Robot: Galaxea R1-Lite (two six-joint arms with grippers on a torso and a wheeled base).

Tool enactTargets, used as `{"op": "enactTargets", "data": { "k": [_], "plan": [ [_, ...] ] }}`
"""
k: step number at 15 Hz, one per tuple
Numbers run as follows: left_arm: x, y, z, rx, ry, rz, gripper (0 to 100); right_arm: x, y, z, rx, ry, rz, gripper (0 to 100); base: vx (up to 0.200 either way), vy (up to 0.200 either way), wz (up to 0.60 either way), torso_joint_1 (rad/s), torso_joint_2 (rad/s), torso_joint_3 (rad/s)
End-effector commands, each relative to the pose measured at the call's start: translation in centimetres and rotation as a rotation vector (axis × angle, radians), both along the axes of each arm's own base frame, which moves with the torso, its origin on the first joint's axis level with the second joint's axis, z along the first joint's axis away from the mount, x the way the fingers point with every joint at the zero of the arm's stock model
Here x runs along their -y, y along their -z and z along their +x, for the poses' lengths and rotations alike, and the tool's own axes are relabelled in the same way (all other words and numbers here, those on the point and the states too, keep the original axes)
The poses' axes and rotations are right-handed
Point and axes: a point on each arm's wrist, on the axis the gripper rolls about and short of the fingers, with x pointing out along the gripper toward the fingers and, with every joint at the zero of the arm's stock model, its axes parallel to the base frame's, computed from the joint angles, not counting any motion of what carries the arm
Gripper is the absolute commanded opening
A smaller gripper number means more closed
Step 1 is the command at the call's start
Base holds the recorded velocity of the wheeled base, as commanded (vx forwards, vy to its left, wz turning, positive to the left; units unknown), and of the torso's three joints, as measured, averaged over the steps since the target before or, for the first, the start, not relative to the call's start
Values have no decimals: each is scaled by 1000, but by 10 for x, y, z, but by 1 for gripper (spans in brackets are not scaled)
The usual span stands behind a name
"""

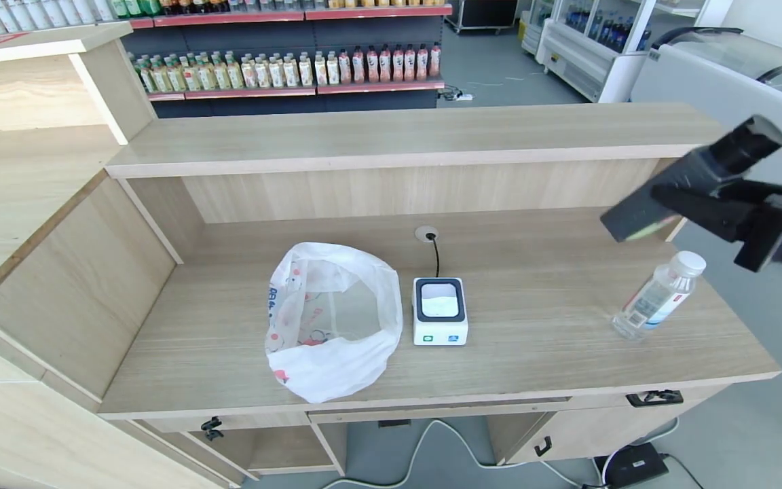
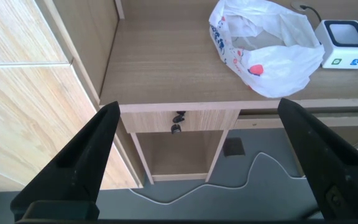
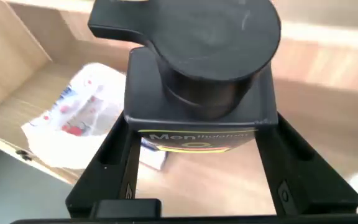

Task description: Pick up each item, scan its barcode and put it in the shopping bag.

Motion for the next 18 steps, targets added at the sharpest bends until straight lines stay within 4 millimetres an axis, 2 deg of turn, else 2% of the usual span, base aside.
{"op": "enactTargets", "data": {
  "k": [1, 3, 6, 11, 16, 18],
  "plan": [
    [0, 0, 0, 0, -1, 0, 100, 21, 7, -25, -90, 183, 7, 0, 0, 0, 0, 0, 0, 0],
    [0, 0, 0, 0, 1, 0, 100, 34, 18, -32, -216, 304, 48, 0, 0, 0, 0, 0, 0, 0],
    [0, 0, 0, 0, 1, -1, 100, 41, 25, -35, -291, 349, 48, 0, 0, 0, 0, 0, 0, 0],
    [0, 0, 0, 0, 1, -1, 100, 45, 34, -40, -320, 355, -150, 0, 0, 0, 0, 0, 0, 0],
    [0, 0, 0, 0, -1, -1, 100, 47, 33, -41, -280, 357, -235, 0, 0, 0, 0, 0, 0, 0],
    [0, 0, 0, 0, -1, -1, 100, 47, 30, -41, -254, 365, -247, 0, 0, 0, 600, 0, 5, 5]
  ]
}}
